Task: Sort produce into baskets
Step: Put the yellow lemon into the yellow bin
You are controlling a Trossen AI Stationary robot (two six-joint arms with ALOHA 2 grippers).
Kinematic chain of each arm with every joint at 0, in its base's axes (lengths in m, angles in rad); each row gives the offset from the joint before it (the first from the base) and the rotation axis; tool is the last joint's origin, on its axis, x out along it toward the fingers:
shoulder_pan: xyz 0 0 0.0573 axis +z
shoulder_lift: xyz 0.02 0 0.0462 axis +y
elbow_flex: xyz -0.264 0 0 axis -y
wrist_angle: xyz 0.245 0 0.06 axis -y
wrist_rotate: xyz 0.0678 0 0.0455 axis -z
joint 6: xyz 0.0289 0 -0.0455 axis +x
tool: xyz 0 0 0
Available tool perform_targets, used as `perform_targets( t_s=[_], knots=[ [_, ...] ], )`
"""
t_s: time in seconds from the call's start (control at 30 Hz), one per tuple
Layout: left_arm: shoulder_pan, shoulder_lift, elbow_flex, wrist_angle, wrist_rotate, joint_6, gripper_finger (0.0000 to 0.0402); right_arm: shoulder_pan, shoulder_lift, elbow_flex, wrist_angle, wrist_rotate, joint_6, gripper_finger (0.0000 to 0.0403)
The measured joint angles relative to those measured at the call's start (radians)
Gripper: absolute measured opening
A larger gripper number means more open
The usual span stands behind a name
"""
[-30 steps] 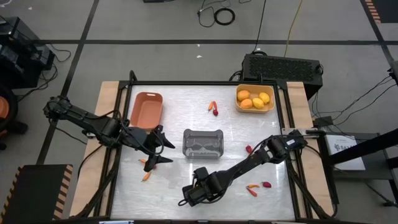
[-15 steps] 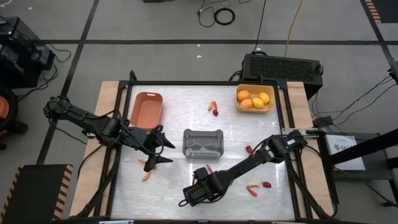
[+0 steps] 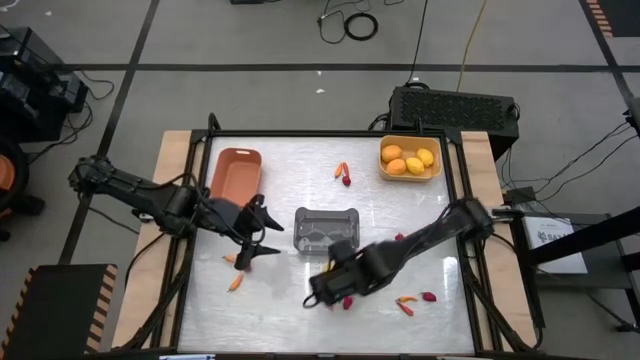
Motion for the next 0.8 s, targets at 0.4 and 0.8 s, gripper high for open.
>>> perform_targets(
  t_s=[0.4, 0.8],
  knots=[
    [0.125, 0.000, 0.000, -0.006, 0.045, 0.147, 0.0287, -0.229, -0.255, -0.039, -0.318, 0.168, -0.225, 0.0191],
    [0.143, 0.000, 0.000, -0.151, 0.038, 0.090, 0.0287, -0.709, -0.304, -0.242, -0.307, 0.151, -0.720, 0.0192]
  ],
)
